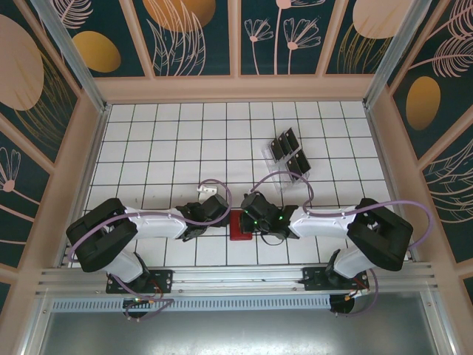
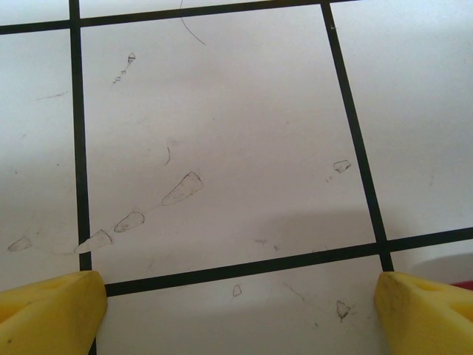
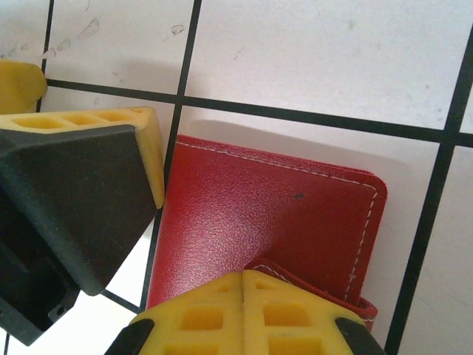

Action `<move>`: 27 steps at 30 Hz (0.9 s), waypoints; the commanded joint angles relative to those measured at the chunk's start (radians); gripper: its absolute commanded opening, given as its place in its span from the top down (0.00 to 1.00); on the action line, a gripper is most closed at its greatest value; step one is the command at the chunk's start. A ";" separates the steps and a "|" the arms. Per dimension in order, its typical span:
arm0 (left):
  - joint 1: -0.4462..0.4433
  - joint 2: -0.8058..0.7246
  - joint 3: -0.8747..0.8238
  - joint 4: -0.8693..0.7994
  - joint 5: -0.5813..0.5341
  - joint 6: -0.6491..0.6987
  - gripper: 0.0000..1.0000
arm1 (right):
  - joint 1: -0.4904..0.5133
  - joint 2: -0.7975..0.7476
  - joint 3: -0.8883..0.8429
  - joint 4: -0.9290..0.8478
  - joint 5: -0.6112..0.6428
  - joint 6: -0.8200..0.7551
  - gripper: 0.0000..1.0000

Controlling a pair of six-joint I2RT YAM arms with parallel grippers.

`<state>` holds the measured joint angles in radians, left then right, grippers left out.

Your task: Put the credit cards into the card holder

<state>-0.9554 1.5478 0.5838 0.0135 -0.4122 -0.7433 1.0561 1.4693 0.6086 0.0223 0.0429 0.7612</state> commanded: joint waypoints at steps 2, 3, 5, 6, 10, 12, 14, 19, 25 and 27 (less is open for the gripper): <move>0.000 0.051 -0.004 0.029 0.120 -0.007 0.06 | 0.013 0.023 -0.074 -0.001 -0.024 0.050 1.00; 0.000 0.051 -0.004 0.029 0.121 -0.007 0.06 | 0.015 0.022 -0.084 0.002 -0.023 0.056 1.00; 0.001 0.051 -0.004 0.029 0.121 -0.008 0.06 | 0.020 0.020 -0.105 0.007 -0.023 0.072 1.00; 0.000 0.051 -0.004 0.029 0.121 -0.008 0.06 | 0.023 0.019 -0.115 0.007 -0.022 0.080 1.00; 0.000 0.051 -0.006 0.029 0.121 -0.008 0.06 | 0.048 0.008 -0.177 0.030 -0.017 0.127 1.00; 0.001 0.050 -0.006 0.029 0.122 -0.008 0.06 | 0.055 -0.008 -0.207 0.043 -0.008 0.152 1.00; 0.000 0.051 -0.007 0.031 0.121 -0.009 0.06 | 0.057 -0.034 -0.233 0.069 0.002 0.161 1.00; 0.000 0.055 -0.004 0.028 0.118 -0.005 0.06 | 0.039 -0.076 -0.219 0.111 0.023 0.112 1.00; 0.000 0.042 -0.003 0.023 0.116 -0.010 0.06 | -0.002 -0.102 -0.164 0.144 -0.012 0.052 1.00; 0.000 0.030 0.000 0.019 0.113 -0.010 0.06 | -0.018 -0.122 -0.154 0.149 -0.023 0.045 1.00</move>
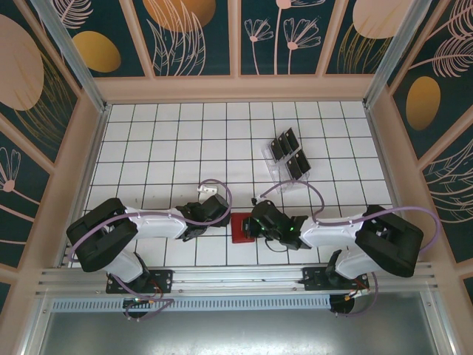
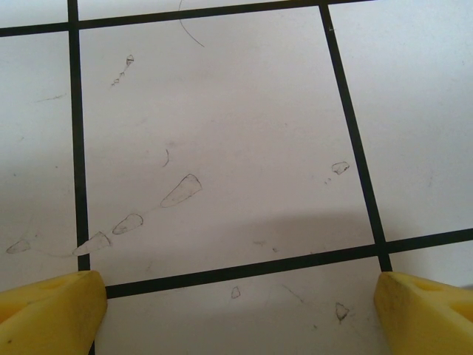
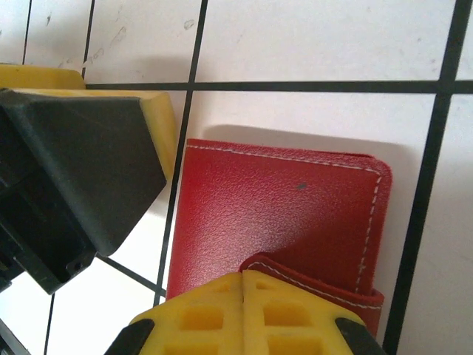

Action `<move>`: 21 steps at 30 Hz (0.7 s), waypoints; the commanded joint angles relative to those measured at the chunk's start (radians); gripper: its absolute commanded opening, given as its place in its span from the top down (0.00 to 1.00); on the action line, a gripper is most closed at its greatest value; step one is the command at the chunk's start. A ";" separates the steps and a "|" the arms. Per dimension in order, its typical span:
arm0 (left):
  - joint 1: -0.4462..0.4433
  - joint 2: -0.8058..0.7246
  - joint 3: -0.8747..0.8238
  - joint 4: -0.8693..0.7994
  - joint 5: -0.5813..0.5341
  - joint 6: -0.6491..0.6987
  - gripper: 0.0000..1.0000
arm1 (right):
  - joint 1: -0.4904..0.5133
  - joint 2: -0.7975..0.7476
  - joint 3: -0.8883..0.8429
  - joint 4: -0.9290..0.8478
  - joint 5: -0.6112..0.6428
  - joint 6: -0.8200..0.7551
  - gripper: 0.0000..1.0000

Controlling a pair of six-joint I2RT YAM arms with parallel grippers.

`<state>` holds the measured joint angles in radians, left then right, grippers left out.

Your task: Put the credit cards into the card holder

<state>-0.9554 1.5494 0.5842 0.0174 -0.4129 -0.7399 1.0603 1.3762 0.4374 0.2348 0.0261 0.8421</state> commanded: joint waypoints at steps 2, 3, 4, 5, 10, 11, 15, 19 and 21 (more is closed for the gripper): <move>0.001 0.014 0.000 0.008 0.115 -0.013 0.06 | -0.036 -0.054 0.024 -0.061 -0.006 -0.040 1.00; 0.001 0.005 0.002 0.004 0.116 -0.012 0.06 | -0.042 -0.068 0.028 -0.063 -0.005 -0.041 1.00; 0.000 -0.003 0.003 0.000 0.117 -0.012 0.06 | -0.049 -0.081 0.031 -0.064 -0.006 -0.042 1.00; 0.000 -0.011 0.006 -0.005 0.118 -0.010 0.06 | -0.053 -0.093 0.033 -0.068 -0.007 -0.042 1.00; 0.000 -0.057 0.018 -0.018 0.139 -0.007 0.06 | -0.069 -0.118 0.040 -0.079 -0.036 -0.039 1.00; -0.002 -0.066 0.019 -0.021 0.143 -0.007 0.06 | -0.069 -0.117 0.041 -0.079 -0.038 -0.039 1.00; -0.010 -0.098 0.025 -0.032 0.151 -0.005 0.06 | -0.069 -0.102 0.037 -0.068 -0.056 -0.035 1.00; -0.015 -0.098 0.025 -0.037 0.150 -0.006 0.06 | -0.069 -0.085 0.027 -0.050 -0.069 -0.032 1.00; -0.018 -0.084 0.021 -0.031 0.151 -0.008 0.06 | -0.069 -0.078 0.021 -0.039 -0.077 -0.030 1.00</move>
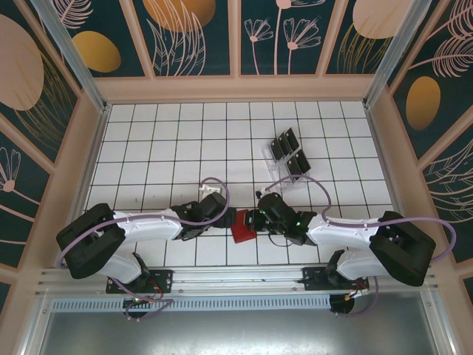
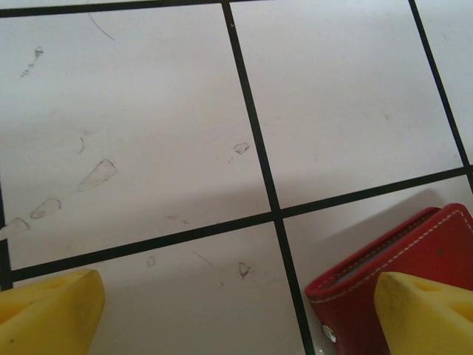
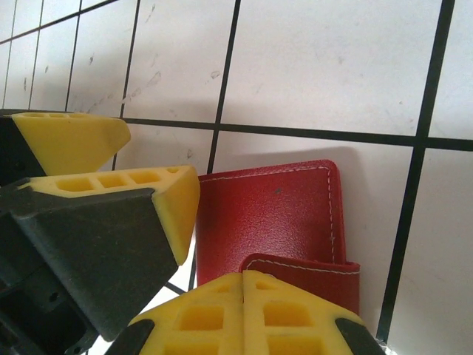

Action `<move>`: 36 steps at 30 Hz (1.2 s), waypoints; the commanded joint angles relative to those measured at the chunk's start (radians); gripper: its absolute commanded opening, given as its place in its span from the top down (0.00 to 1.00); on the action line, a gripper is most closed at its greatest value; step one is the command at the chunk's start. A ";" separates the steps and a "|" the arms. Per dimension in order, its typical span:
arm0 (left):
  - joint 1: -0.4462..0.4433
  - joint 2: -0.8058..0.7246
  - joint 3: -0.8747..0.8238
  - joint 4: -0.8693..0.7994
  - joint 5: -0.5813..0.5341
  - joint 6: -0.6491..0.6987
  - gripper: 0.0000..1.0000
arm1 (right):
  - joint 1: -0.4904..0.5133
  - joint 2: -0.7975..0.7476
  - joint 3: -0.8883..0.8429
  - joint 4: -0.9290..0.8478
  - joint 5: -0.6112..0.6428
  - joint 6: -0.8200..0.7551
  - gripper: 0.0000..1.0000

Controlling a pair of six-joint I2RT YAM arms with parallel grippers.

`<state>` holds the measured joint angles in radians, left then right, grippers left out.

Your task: Put the credit cards into the card holder

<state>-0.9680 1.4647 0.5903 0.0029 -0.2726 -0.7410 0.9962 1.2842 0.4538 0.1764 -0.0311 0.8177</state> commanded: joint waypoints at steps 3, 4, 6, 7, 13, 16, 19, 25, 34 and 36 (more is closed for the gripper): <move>-0.010 0.027 0.011 -0.007 0.010 -0.013 0.06 | -0.005 0.027 -0.002 0.032 -0.032 -0.006 1.00; -0.011 0.035 0.009 -0.003 0.008 -0.015 0.06 | -0.005 0.030 -0.004 0.035 -0.036 -0.006 1.00; -0.012 0.053 0.003 0.002 0.004 -0.017 0.06 | -0.005 0.036 -0.005 0.040 -0.041 -0.005 1.00; -0.013 0.060 0.002 0.005 0.003 -0.018 0.06 | -0.005 0.037 -0.005 0.042 -0.043 -0.005 1.00; -0.015 0.097 -0.006 0.023 -0.004 -0.026 0.06 | -0.003 0.038 -0.015 0.049 -0.051 -0.002 1.00; -0.017 0.103 -0.006 0.028 -0.003 -0.027 0.06 | -0.001 0.040 -0.020 0.053 -0.056 0.002 1.00; -0.016 0.106 -0.007 0.029 -0.003 -0.027 0.06 | -0.001 0.044 -0.025 0.057 -0.053 0.005 1.00; -0.018 0.108 -0.010 0.032 -0.002 -0.028 0.06 | 0.001 0.059 -0.032 0.074 -0.058 0.012 1.00; -0.018 0.105 -0.012 0.034 -0.002 -0.029 0.06 | 0.004 0.086 -0.023 0.080 -0.052 0.010 1.00; -0.018 0.105 -0.012 0.034 -0.002 -0.027 0.06 | 0.003 0.089 -0.026 0.079 -0.050 0.010 1.00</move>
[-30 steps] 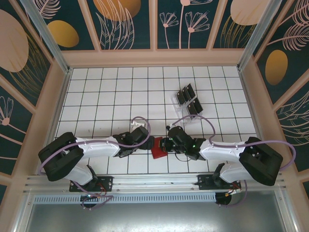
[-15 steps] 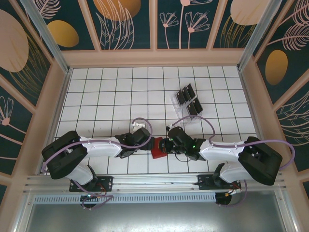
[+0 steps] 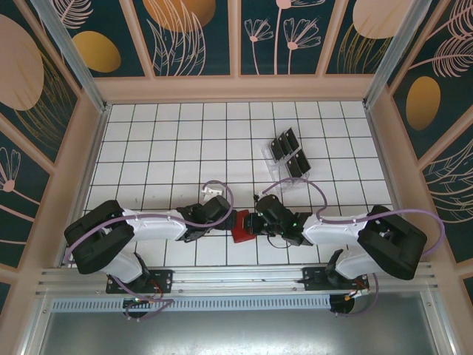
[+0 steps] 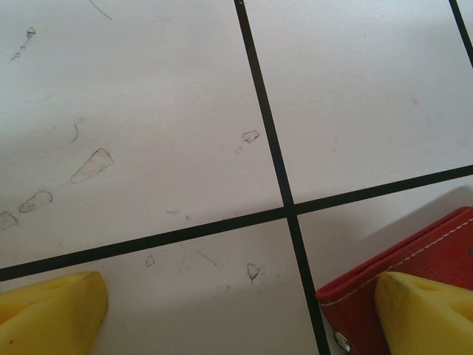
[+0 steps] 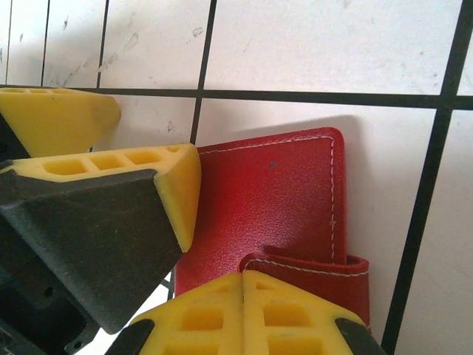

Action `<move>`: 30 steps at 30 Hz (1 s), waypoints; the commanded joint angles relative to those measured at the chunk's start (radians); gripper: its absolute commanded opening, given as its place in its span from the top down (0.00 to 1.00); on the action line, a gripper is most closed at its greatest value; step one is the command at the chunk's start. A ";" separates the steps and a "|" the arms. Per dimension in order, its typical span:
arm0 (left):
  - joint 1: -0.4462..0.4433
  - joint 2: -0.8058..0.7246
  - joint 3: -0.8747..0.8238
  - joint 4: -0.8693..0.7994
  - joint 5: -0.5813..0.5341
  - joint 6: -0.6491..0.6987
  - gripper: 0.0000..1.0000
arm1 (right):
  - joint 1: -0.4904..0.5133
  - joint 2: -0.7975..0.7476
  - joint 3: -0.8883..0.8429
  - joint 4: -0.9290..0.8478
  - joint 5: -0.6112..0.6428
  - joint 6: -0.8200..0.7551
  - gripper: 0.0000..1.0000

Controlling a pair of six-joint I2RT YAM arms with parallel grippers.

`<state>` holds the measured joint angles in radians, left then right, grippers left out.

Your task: Put the credit cards into the card holder

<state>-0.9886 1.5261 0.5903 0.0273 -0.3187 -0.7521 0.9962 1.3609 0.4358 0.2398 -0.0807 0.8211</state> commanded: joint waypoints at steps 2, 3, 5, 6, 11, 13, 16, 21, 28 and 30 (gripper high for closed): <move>0.002 0.043 -0.012 0.008 0.044 -0.016 0.07 | 0.005 0.012 -0.014 0.015 0.001 0.011 1.00; 0.004 0.043 -0.012 0.007 0.045 -0.015 0.07 | 0.004 0.010 -0.018 0.016 0.001 0.012 1.00; 0.002 0.042 -0.012 0.008 0.043 -0.015 0.07 | 0.004 0.008 -0.027 0.016 0.002 0.017 1.00; 0.003 0.042 -0.012 0.008 0.043 -0.015 0.07 | 0.004 0.010 -0.032 0.016 0.002 0.019 1.00; 0.003 0.039 -0.012 0.006 0.044 -0.015 0.07 | 0.005 0.016 -0.059 0.010 0.002 0.033 1.00; 0.002 0.039 -0.012 0.006 0.043 -0.016 0.07 | 0.007 0.020 -0.075 0.012 0.002 0.043 1.00; 0.003 0.039 -0.010 0.006 0.043 -0.015 0.07 | 0.007 0.028 -0.091 0.006 0.005 0.054 1.00; 0.002 0.039 -0.009 0.006 0.044 -0.013 0.07 | 0.006 0.050 -0.088 -0.018 0.012 0.063 1.00; 0.002 0.040 -0.006 0.005 0.047 -0.012 0.07 | -0.010 0.089 -0.047 -0.075 0.000 0.075 1.00; 0.001 0.039 -0.007 0.005 0.049 -0.011 0.07 | -0.021 0.094 -0.033 -0.098 -0.006 0.075 1.00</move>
<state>-0.9886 1.5272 0.5903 0.0296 -0.3191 -0.7521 0.9901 1.4036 0.4110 0.3164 -0.0998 0.8791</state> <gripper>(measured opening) 0.931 0.046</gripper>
